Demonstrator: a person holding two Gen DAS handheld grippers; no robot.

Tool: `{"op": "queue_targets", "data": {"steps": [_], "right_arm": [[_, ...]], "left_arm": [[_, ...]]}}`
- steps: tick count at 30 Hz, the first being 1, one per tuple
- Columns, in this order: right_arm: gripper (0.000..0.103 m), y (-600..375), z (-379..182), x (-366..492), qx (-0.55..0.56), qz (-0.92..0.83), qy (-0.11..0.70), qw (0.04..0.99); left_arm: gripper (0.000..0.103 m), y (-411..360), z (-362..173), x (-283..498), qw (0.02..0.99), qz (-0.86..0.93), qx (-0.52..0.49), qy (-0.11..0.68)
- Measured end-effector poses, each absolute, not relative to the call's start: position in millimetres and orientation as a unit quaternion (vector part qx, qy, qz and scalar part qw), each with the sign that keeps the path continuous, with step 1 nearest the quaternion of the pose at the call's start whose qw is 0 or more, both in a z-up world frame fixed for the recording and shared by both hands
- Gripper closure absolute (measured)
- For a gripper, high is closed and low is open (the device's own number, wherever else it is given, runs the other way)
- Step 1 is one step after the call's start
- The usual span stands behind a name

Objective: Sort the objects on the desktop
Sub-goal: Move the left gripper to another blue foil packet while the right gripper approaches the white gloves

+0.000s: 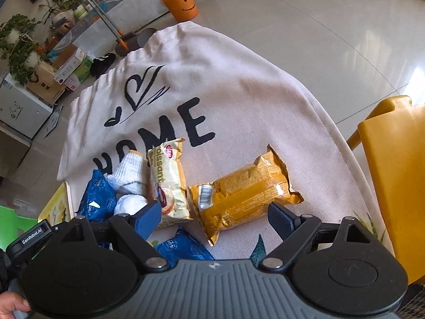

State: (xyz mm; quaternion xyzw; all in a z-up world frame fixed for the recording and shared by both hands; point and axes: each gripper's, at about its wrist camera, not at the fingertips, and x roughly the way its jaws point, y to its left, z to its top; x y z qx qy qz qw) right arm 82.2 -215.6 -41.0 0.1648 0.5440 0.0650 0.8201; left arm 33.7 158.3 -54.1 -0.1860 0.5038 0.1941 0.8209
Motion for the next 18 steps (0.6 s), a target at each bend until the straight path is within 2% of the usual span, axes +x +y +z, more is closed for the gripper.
{"op": "queue_targets", "data": {"steps": [18], "right_arm": [[0.015,-210.0,-57.8,115.1,0.169,0.058,0.555,0.812]], "left_arm": [[0.001,125.7,-95.3,65.1,0.799,0.134,-0.201,0.551]]}}
